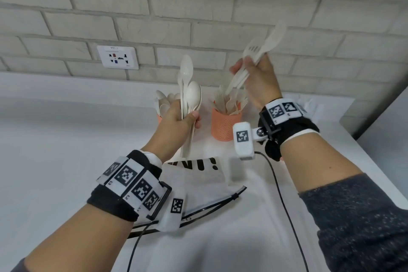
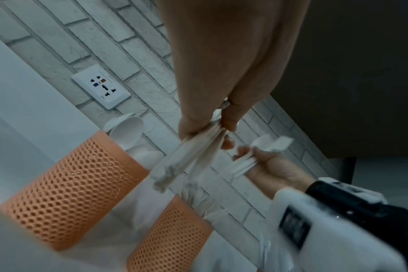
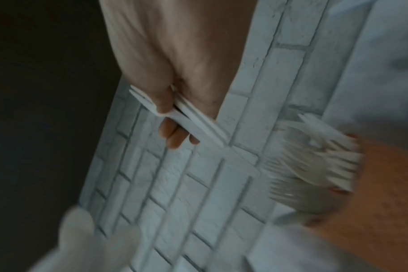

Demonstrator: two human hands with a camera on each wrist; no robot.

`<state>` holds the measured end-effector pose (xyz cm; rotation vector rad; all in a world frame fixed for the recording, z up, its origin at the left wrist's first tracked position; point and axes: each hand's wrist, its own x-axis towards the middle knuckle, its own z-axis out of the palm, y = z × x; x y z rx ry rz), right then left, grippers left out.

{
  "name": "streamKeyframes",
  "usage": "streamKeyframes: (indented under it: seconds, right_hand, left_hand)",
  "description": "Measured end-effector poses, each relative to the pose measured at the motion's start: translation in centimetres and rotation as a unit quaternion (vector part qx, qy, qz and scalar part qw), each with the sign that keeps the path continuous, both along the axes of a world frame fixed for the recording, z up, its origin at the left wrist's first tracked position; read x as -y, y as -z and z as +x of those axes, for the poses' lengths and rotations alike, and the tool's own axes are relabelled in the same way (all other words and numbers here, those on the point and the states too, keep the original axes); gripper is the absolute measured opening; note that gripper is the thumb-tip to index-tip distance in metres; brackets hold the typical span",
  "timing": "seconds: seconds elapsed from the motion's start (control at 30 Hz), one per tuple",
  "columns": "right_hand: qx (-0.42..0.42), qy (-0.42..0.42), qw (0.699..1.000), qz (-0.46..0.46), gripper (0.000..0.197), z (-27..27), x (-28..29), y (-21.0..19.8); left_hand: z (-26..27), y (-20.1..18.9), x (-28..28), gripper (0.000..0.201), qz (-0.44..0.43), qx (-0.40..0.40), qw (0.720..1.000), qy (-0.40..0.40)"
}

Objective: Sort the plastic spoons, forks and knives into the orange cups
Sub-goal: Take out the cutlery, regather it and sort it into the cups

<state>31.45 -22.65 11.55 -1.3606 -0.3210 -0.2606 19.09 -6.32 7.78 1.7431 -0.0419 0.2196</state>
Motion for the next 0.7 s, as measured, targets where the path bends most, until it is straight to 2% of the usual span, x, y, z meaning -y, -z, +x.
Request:
streamKeyframes:
  seconds: [0.13, 0.23, 0.3, 0.37, 0.4, 0.47, 0.5, 0.53, 0.6, 0.7]
  right_hand:
    - [-0.066, -0.017, 0.971, -0.227, 0.019, 0.5, -0.8, 3.2]
    - [-0.118, -0.014, 0.971, -0.209, 0.023, 1.6, -0.3, 4.6]
    - [-0.081, 0.027, 0.979, -0.186, 0.028, 1.6, -0.3, 4.8]
    - [-0.027, 0.062, 0.968, -0.241, 0.023, 1.3, -0.6, 4.6]
    - [-0.006, 0.078, 0.945, -0.316, 0.018, 1.1, -0.8, 4.7]
    - [0.006, 0.101, 0.852, -0.514, 0.022, 1.0, -1.2, 5.0]
    - [-0.008, 0.102, 0.806, -0.583, 0.028, 1.0, -1.3, 5.2]
    - [-0.027, 0.098, 0.778, -0.62, 0.033, 0.9, -1.5, 5.1]
    - [-0.06, 0.084, 0.766, -0.634, 0.04, 1.1, -1.6, 4.9]
    - [-0.029, 0.083, 0.793, -0.603, 0.04, 0.8, -1.2, 4.0]
  left_hand:
    - [0.0, -0.1, 0.6, 0.008, -0.029, -0.007, 0.999, 0.013]
    - [-0.1, 0.0, 0.5, 0.01, -0.046, -0.01, 0.999, 0.025]
    - [-0.3, -0.1, 0.3, 0.008, -0.046, -0.006, 0.999, 0.029]
    - [-0.4, -0.1, 0.2, 0.013, -0.035, 0.001, 0.999, 0.019]
    - [-0.4, -0.1, 0.2, 0.017, -0.024, 0.005, 1.0, 0.011]
    - [-0.4, -0.1, 0.2, 0.018, -0.005, 0.011, 1.0, -0.002]
    - [-0.5, -0.2, 0.3, 0.018, -0.001, 0.012, 1.0, -0.004]
    - [-0.6, -0.3, 0.3, 0.017, -0.001, 0.012, 1.0, -0.002]
    - [-0.7, -0.3, 0.2, 0.018, -0.008, 0.013, 1.0, 0.001]
    - [-0.9, -0.2, -0.2, 0.016, -0.014, 0.019, 1.0, -0.008]
